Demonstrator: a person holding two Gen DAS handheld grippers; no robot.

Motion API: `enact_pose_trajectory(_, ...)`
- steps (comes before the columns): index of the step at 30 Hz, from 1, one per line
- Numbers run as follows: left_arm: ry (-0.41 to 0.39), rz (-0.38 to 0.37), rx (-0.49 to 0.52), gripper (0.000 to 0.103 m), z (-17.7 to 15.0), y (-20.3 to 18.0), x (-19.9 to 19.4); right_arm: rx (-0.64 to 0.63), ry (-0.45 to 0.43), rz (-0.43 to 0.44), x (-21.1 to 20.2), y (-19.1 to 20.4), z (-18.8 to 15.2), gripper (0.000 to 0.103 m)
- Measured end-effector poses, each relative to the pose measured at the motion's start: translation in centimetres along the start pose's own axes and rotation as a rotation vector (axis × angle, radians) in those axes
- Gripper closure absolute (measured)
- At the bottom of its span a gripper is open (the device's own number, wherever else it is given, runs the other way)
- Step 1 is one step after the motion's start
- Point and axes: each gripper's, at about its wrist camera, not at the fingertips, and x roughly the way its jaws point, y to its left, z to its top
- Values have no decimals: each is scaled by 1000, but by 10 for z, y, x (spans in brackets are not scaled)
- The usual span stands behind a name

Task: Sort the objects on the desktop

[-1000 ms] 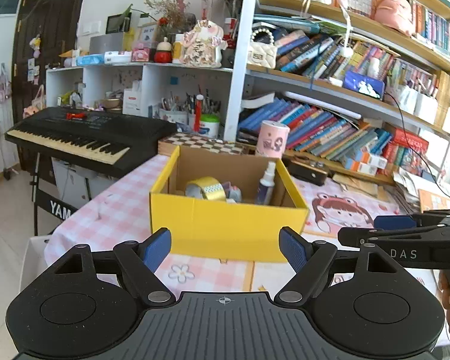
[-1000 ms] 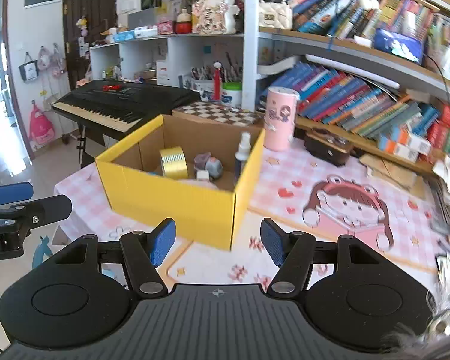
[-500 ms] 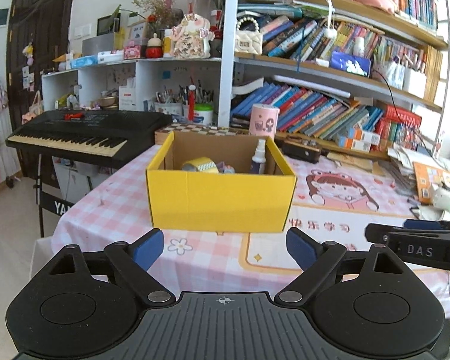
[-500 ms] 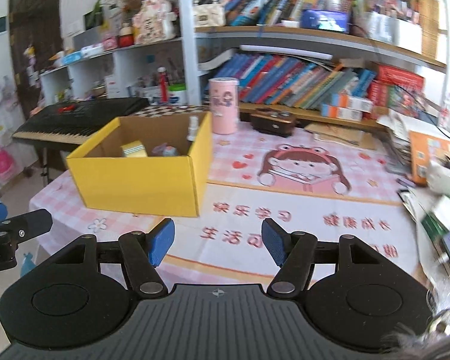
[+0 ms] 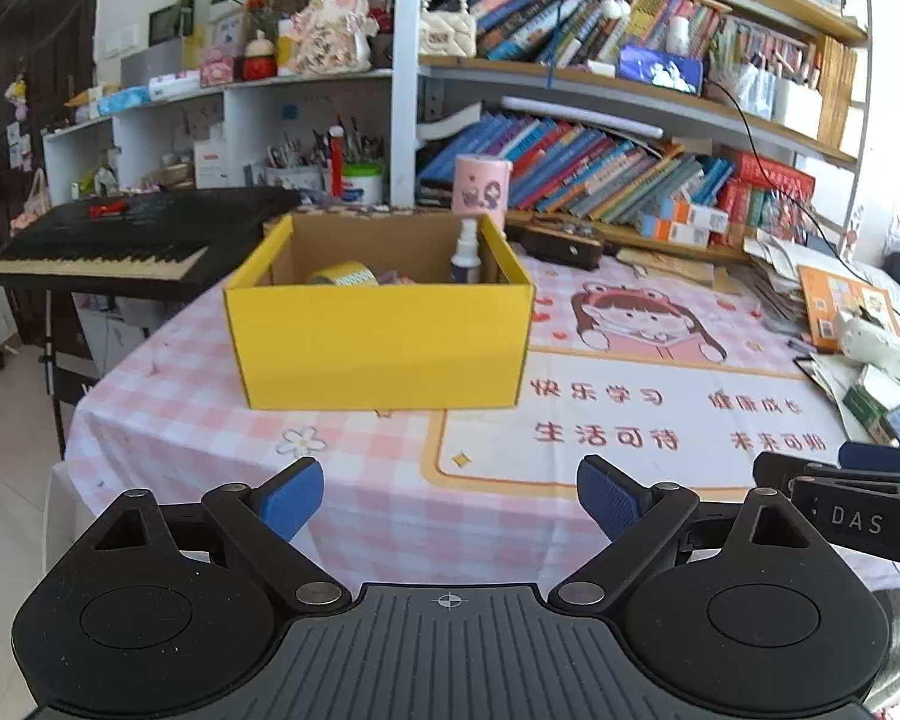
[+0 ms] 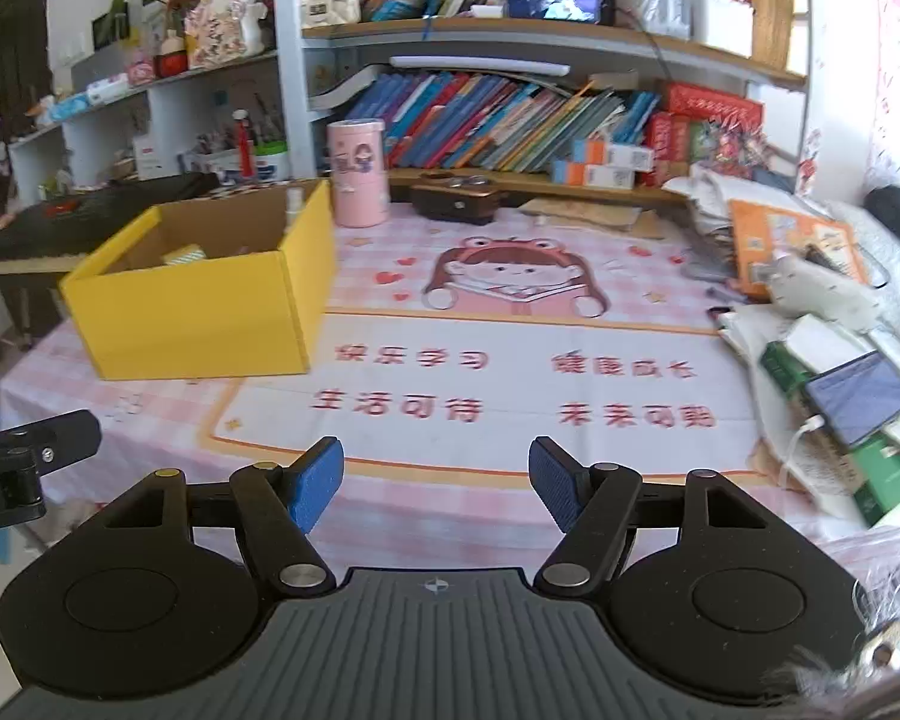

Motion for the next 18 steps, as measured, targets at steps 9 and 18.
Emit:
enact_pose_trajectory(9, 9, 2, 8, 9, -1, -9, 3, 21, 39, 17, 4, -7, -5, 30)
enact_pose_trajectory(18, 30, -1, 15, 1, 0, -13, 8, 34, 70, 17, 6, -12, -9, 18)
